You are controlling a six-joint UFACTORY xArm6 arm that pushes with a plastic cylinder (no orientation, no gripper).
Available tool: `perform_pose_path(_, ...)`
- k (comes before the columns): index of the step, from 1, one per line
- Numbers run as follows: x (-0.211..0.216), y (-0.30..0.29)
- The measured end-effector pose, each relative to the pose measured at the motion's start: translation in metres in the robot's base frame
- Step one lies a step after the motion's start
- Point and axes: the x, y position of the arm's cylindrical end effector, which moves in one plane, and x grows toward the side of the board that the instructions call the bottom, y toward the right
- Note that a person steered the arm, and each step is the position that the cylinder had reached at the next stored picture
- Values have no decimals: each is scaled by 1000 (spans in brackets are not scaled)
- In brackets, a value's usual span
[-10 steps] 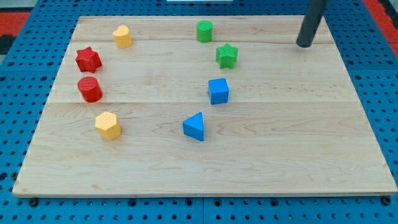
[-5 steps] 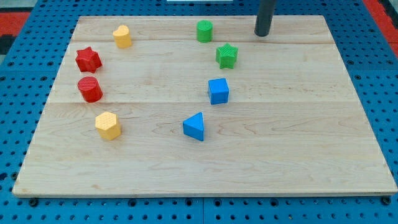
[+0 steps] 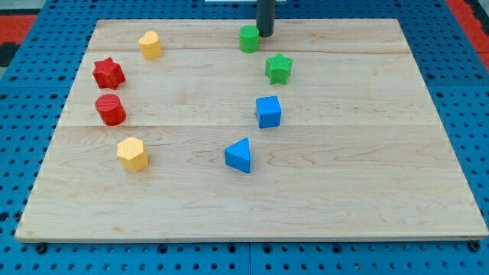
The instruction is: Adjust the green blocks to form a circle with all other blocks
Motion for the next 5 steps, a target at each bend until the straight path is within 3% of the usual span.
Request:
perform_pose_path(2,0,-35)
perform_pose_path(5,12,-33)
